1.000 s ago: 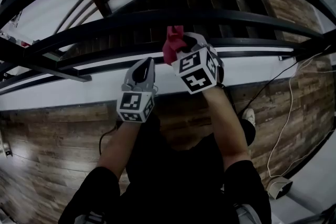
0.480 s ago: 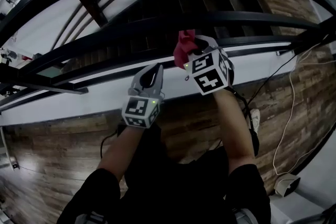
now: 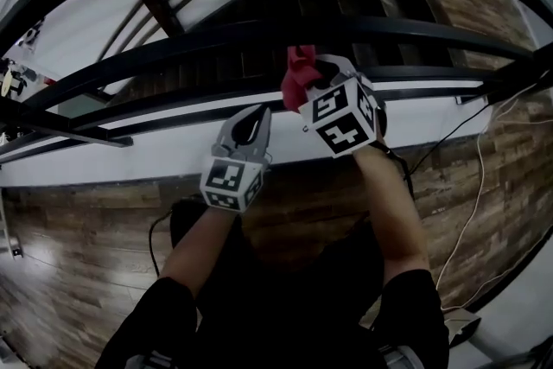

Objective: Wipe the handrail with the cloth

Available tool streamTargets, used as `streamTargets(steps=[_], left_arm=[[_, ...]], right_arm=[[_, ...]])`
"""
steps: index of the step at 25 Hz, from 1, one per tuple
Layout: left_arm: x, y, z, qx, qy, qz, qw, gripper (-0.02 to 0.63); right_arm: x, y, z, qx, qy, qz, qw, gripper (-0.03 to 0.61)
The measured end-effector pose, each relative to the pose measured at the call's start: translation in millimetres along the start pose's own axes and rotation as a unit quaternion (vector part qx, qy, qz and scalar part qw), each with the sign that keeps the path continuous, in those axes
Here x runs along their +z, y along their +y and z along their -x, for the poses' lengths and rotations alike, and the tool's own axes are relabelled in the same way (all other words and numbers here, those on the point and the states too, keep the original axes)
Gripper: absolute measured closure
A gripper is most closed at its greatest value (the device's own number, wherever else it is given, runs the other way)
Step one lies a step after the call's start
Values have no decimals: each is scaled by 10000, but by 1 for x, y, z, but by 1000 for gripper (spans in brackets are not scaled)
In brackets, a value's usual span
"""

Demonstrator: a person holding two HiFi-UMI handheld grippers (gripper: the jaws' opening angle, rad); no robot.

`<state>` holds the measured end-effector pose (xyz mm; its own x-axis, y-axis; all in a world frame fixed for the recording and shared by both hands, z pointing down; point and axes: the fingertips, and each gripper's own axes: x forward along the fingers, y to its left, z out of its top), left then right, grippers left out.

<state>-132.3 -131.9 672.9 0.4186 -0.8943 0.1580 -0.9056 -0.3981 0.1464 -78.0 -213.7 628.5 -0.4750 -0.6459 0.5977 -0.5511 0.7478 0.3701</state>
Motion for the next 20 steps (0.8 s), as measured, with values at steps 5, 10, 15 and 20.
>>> streamTargets(steps=[5,10,15,20], left_arm=[[18,-28,-19,12,-275,-86,9996,615],[9,-56,-42,110,-328,-152,9993,614],[5,-80,-59,448,-300,-23,9985,615],[17,-116,-79,557,-551,105,9969,615]], right_arm=[[-15,-16,5,196,-125,213,9995,529],[-29,-38,14,248,-375,389,9982,529],[-52,-64,22,408,-367,547,9970,529],[-75,-86,29,553,-406,494,9964,529]])
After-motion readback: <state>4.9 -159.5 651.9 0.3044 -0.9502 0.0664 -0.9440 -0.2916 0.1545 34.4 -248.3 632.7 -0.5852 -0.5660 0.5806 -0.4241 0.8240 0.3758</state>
